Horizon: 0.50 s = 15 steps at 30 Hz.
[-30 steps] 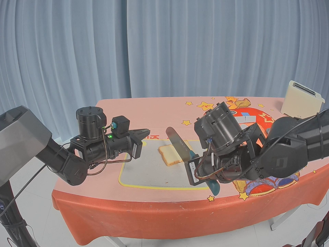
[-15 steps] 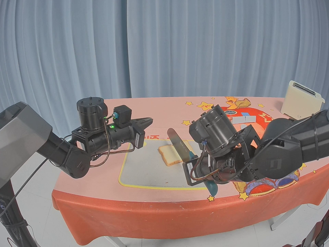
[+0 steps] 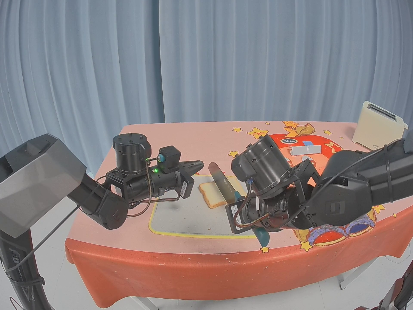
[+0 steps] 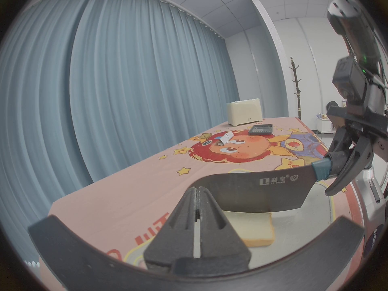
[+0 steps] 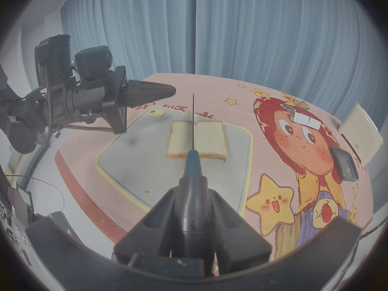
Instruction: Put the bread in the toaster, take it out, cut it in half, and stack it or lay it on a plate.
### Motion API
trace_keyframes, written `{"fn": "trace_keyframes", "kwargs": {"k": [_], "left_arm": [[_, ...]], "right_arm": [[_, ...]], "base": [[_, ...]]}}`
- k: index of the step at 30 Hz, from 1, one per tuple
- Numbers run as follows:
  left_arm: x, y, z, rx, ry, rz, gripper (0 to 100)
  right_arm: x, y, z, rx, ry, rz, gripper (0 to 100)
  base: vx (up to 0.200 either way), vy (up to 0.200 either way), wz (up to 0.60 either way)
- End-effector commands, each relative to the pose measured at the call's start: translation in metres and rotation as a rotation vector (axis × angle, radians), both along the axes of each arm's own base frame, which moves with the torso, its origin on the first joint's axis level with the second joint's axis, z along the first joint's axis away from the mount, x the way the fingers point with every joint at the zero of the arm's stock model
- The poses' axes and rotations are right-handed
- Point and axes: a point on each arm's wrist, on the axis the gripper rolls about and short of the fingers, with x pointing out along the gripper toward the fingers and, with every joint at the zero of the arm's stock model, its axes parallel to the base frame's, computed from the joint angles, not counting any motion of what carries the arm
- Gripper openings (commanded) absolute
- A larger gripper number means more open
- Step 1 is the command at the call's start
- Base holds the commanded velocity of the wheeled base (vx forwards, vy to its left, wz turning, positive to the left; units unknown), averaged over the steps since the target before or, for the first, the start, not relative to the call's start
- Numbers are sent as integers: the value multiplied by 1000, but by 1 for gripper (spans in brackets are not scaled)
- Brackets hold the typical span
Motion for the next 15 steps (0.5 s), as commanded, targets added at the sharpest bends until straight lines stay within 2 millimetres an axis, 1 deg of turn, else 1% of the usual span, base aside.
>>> {"fn": "trace_keyframes", "kwargs": {"k": [1,3,6,8,15], "left_arm": [[1,-6,-12,13,22,-16,0],[-2,-12,-12,11,17,-31,0],[-3,-13,-12,9,10,-36,0],[-6,-19,-14,13,14,-52,0],[-7,-20,-17,21,18,-58,0]], "right_arm": [[2,3,-5,-8,8,-2,0],[2,3,-5,-6,7,-8,0],[2,2,-4,-3,2,-17,0],[2,2,-4,-3,2,-17,0],[1,0,1,7,-8,-21,0]], "base": [[0,0,0],[0,0,0],[0,0,0],[0,0,0],[0,0,0]]}}
